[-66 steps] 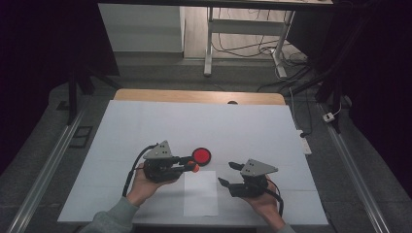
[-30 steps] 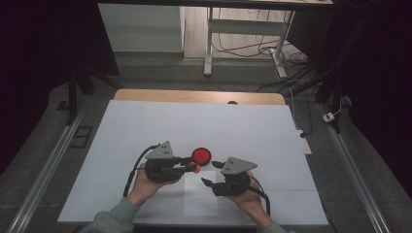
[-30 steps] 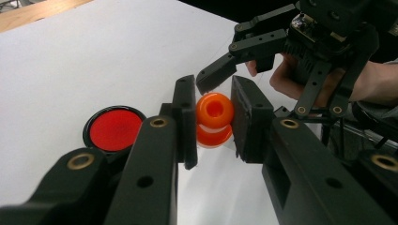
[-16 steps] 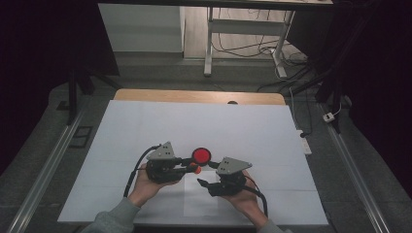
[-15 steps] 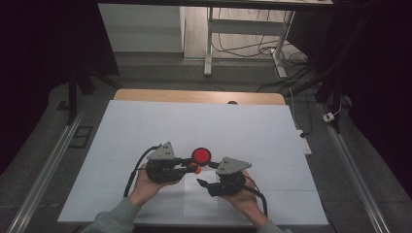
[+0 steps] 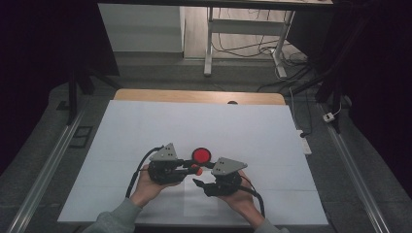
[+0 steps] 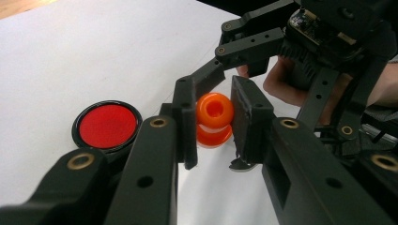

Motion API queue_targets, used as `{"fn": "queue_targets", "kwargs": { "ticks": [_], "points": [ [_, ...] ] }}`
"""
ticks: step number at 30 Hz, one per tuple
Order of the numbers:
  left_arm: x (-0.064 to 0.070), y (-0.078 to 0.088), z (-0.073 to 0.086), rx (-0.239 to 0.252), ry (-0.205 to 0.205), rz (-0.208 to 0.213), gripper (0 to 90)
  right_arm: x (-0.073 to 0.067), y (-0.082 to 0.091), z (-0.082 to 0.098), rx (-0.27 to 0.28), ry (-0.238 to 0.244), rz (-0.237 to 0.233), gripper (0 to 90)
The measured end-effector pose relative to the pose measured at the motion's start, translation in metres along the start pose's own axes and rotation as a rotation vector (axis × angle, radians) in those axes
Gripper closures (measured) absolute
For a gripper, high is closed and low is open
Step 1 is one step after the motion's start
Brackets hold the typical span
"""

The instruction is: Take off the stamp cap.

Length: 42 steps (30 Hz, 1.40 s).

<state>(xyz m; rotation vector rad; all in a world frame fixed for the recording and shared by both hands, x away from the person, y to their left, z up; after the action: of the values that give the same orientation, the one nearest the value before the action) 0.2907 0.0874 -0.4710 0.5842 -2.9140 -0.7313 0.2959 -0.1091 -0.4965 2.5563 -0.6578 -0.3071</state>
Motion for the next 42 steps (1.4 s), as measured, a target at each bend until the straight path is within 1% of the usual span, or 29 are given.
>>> {"fn": "queue_targets", "kwargs": {
  "ticks": [6,8,13,15,23,32,42],
  "points": [
    [0.0002,-0.0009,0.0006,-0.003,0.001,0.002,72.1,-0.0033,-0.0008,-0.0015,0.01,0.021,0.003,41.6],
    [0.0003,-0.0011,0.0006,-0.004,0.001,0.002,72.1,-0.0037,-0.0007,-0.002,0.006,0.029,0.007,43.4],
    [0.0005,-0.0009,0.0006,-0.004,0.0,0.004,72.1,-0.0037,-0.0022,-0.002,0.0,0.022,0.009,47.3],
    [0.0006,-0.001,0.0006,-0.004,0.0,0.005,72.1,-0.0042,-0.0026,-0.0021,-0.006,0.028,0.011,49.4],
    [0.0008,-0.0018,0.0009,-0.007,-0.002,0.004,72.1,-0.0039,-0.0033,-0.0021,-0.005,0.028,0.015,52.7],
    [0.0008,-0.0018,0.0011,-0.009,0.0,0.005,72.1,-0.0041,-0.0039,-0.0017,-0.011,0.036,0.01,62.8],
    [0.0004,-0.0025,0.0019,-0.012,0.002,0.008,72.2,-0.0055,-0.0046,-0.001,-0.014,0.052,0.019,64.1]
  ]
}}
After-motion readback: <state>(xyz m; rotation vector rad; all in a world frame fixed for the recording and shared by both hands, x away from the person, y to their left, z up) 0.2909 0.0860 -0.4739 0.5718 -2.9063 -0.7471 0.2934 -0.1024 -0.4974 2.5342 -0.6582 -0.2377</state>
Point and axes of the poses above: each handheld gripper's, and its own axes: y roughly backward along the jaws, z roughly out of its underside, x roughly to its right, the point moved 2 cm from there along -y, roughly forward along the jaws, and after that the axes turned 12 degrees about -y, right-handed, at the moved point
